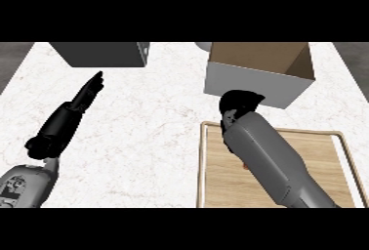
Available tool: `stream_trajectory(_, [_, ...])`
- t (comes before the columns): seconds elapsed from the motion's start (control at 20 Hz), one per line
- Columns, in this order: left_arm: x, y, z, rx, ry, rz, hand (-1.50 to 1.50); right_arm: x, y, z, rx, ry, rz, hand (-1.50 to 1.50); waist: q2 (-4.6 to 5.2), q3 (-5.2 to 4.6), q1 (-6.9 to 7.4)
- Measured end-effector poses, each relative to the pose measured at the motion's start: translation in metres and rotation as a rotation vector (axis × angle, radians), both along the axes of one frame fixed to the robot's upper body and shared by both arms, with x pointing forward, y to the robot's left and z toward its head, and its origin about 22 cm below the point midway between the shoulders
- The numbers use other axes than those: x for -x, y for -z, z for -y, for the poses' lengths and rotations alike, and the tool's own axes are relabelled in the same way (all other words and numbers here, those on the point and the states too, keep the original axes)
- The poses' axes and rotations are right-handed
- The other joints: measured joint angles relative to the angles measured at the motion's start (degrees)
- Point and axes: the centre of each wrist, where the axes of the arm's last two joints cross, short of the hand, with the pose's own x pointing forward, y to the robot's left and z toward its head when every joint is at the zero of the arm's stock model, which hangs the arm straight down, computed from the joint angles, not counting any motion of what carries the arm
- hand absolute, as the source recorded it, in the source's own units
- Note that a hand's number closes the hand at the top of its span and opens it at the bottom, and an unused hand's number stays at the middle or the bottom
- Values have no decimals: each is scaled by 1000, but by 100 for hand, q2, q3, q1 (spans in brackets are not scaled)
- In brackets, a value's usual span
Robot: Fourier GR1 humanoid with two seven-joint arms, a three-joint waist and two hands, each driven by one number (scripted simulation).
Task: Pick the sweet potato from the tray and place it in the cardboard box
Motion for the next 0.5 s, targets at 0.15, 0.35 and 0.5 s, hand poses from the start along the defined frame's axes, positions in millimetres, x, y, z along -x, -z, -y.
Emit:
stream_trajectory(0.15, [-2, -2, -1, 3, 2, -4, 0, -1, 6, 1, 22, 14, -15, -150, 6, 2, -19])
stream_trajectory(0.35, [0, 1, -5, 2, -10, -5, 0, 4, 12, 4, 24, 25, -26, -150, 3, 4, -35])
stream_trajectory(0.5, [2, 4, -6, 0, -3, -8, 0, 4, 12, 6, 11, 33, -32, -150, 9, 6, -23])
